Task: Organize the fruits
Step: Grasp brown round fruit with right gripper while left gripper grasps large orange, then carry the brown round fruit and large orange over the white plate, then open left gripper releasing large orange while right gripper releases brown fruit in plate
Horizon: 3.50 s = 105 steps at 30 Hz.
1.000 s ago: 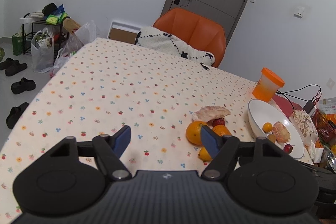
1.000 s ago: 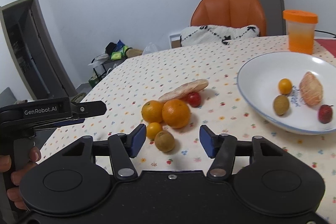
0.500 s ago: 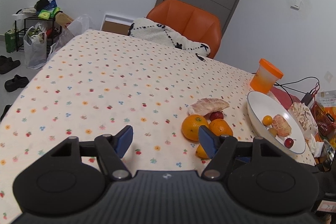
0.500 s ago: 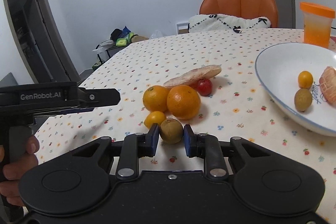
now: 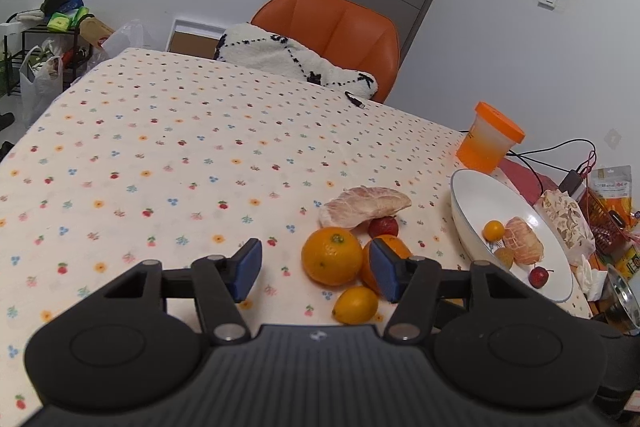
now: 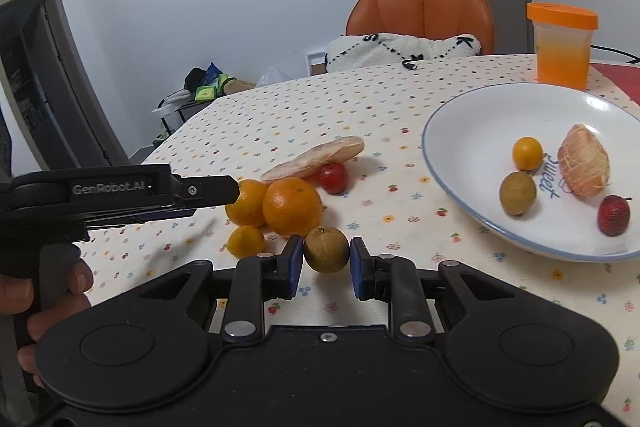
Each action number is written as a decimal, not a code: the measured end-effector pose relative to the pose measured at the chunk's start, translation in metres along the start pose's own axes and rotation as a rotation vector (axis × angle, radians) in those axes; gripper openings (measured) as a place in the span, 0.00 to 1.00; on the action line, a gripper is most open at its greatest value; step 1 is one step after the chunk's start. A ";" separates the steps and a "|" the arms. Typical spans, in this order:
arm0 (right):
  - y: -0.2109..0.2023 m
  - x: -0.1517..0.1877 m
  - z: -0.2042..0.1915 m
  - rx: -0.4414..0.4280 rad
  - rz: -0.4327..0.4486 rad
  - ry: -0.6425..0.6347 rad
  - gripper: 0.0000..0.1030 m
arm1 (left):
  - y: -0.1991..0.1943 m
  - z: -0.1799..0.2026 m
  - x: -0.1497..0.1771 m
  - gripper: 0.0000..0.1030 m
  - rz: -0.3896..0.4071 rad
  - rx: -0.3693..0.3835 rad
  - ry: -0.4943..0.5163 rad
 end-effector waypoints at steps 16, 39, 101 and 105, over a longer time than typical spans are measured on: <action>-0.008 -0.003 0.007 0.029 0.023 0.004 0.23 | 0.017 0.002 0.003 0.33 -0.028 0.033 -0.063; -0.044 -0.012 0.017 0.046 0.147 0.045 0.23 | -0.025 0.027 -0.005 0.32 0.057 0.022 0.010; -0.075 -0.007 0.162 0.182 0.240 0.273 0.23 | 0.050 0.157 -0.003 0.32 -0.016 0.108 0.200; -0.073 -0.006 0.166 0.187 0.239 0.278 0.31 | 0.057 0.158 -0.003 0.33 -0.031 0.107 0.201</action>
Point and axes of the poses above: each gripper's, at about its wrist camera, not at the fingertips, and y roughly the way its jaws point, z to its right, x to its underside, the point moved 4 cm from there along y, roughly the way its jaws point, and after that the axes turned 5 degrees about -z, right-handed, at the moved point
